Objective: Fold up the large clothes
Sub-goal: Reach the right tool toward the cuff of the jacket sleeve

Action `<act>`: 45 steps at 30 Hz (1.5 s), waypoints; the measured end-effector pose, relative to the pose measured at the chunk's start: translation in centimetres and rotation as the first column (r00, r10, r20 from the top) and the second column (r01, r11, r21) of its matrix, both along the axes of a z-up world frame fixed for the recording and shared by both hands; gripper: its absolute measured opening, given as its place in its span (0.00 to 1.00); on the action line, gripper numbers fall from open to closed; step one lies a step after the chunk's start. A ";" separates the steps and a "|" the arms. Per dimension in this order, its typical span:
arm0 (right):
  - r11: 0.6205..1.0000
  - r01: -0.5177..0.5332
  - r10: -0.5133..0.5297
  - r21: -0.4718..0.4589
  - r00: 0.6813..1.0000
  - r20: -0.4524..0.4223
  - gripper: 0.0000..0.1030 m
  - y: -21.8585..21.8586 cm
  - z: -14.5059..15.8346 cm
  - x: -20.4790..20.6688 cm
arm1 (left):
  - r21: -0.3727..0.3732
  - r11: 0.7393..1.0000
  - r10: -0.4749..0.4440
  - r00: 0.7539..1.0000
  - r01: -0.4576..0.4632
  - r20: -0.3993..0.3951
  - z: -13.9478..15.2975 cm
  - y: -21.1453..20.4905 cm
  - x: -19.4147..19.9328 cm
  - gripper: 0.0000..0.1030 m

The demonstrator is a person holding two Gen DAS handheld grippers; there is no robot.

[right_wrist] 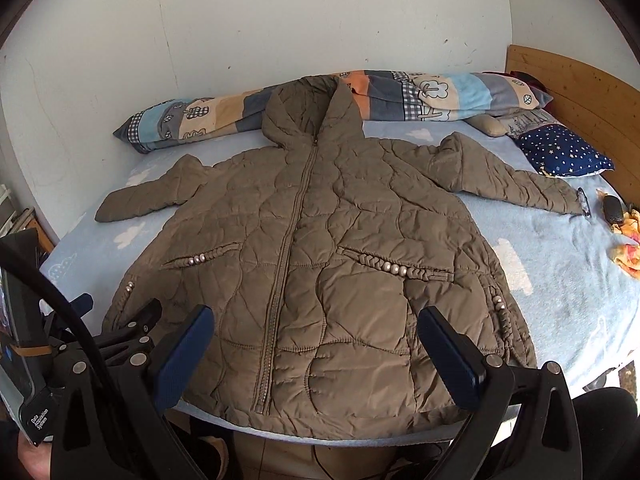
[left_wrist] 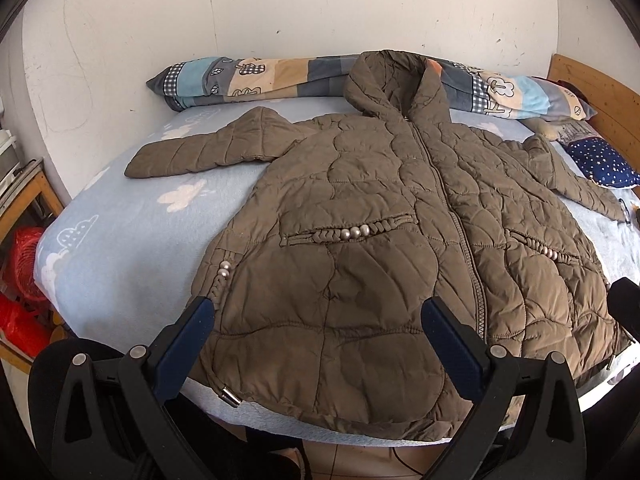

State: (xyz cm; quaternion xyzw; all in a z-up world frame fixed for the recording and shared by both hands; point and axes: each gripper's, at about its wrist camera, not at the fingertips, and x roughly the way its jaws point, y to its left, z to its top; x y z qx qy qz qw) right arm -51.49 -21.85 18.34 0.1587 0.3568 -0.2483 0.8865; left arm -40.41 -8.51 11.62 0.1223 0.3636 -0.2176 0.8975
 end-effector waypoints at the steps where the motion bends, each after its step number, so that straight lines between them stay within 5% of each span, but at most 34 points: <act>1: 1.000 0.000 0.000 0.003 1.000 -0.002 1.00 0.0 -0.1 0.1 | 0.000 1.000 -0.001 1.000 0.001 -0.001 -0.1 -0.1 0.0 1.00; 31: 0.999 -0.007 0.007 0.054 1.000 -0.007 1.00 -0.7 -0.3 -0.7 | -0.005 1.000 -0.027 1.000 0.027 0.001 0.4 -0.2 -0.3 1.00; 38: 0.987 0.130 -0.135 0.094 0.989 0.054 1.00 -6.9 0.7 -2.9 | -0.056 0.998 -0.014 0.999 0.016 0.049 3.8 -1.5 3.8 1.00; 45: 0.950 0.292 -0.304 0.111 0.946 0.116 1.00 -14.9 2.6 -5.5 | -0.090 0.996 -0.014 0.991 0.026 0.136 8.2 -5.3 9.2 1.00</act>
